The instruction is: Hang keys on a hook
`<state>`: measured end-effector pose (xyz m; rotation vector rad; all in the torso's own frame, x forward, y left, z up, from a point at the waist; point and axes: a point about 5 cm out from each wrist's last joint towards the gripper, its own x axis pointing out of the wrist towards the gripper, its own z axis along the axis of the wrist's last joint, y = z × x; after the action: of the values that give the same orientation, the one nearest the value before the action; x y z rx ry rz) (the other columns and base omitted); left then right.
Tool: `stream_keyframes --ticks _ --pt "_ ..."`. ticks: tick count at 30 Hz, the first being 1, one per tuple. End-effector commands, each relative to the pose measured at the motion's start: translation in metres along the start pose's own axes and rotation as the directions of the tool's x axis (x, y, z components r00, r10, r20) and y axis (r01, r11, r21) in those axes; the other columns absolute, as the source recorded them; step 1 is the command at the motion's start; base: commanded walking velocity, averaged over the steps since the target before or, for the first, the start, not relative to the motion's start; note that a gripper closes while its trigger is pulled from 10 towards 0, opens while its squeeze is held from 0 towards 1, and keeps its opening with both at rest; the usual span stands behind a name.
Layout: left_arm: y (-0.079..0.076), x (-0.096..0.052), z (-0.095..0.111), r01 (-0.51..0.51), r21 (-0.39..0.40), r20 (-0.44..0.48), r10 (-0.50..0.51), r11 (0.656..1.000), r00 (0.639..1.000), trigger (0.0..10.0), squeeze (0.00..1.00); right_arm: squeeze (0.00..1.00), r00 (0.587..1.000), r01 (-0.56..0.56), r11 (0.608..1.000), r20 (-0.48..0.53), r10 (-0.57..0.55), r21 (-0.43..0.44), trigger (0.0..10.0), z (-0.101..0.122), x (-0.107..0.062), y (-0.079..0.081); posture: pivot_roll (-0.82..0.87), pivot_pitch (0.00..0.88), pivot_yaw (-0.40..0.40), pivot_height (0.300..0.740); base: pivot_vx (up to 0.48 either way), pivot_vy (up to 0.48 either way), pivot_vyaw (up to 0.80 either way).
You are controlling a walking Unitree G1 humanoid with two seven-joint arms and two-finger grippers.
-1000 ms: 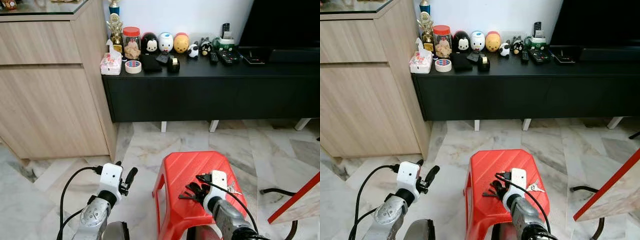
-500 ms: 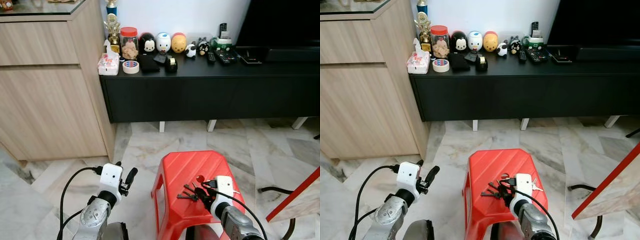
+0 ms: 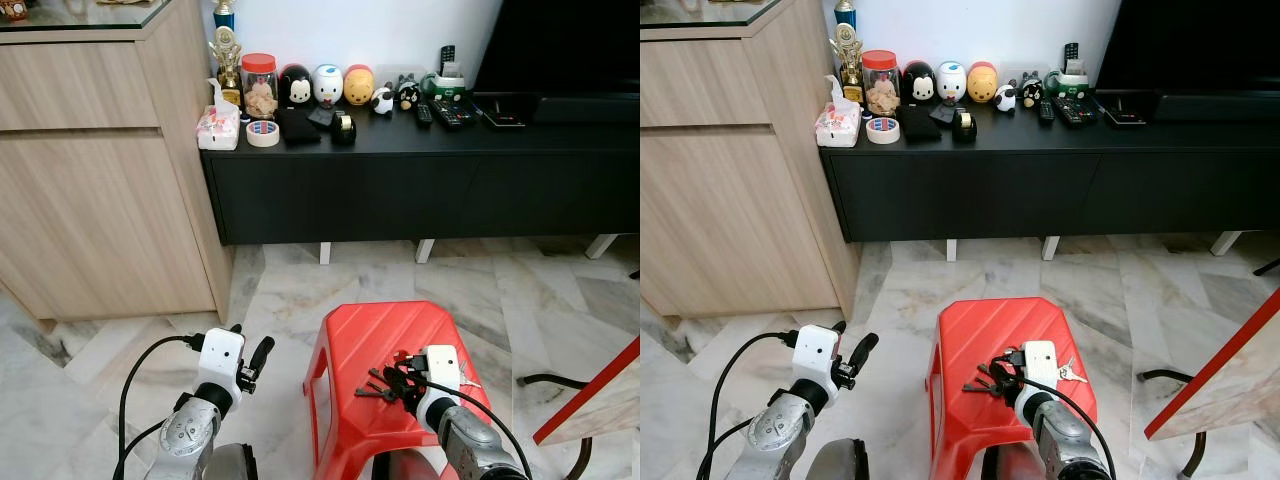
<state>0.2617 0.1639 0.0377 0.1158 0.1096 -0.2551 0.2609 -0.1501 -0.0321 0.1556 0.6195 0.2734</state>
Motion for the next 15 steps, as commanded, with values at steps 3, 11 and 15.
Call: stream_keyframes --ticks 3,11,15 --pt "0.0 -0.002 -0.005 0.001 0.01 -0.018 0.0 1.0 1.0 10.0 0.0 0.0 0.997 0.013 0.995 -0.072 -0.02 -0.1 10.0 -0.009 -0.005 -0.008 0.08 0.0 -0.08 0.599 0.0 0.0 0.0" --pt "0.0 -0.002 -0.005 -0.001 0.009 -0.019 0.001 1.0 1.0 10.0 0.0 0.0 0.996 0.032 0.994 -0.084 -0.041 -0.109 10.0 -0.002 0.002 -0.001 0.08 0.0 -0.082 0.599 0.0 0.0 0.0" --pt "0.0 -0.002 -0.005 -0.001 0.01 -0.019 0.001 1.0 1.0 10.0 0.0 0.0 0.996 0.028 0.993 -0.083 -0.038 -0.118 10.0 0.002 0.008 0.011 0.08 0.0 -0.082 0.599 0.0 0.0 0.0"
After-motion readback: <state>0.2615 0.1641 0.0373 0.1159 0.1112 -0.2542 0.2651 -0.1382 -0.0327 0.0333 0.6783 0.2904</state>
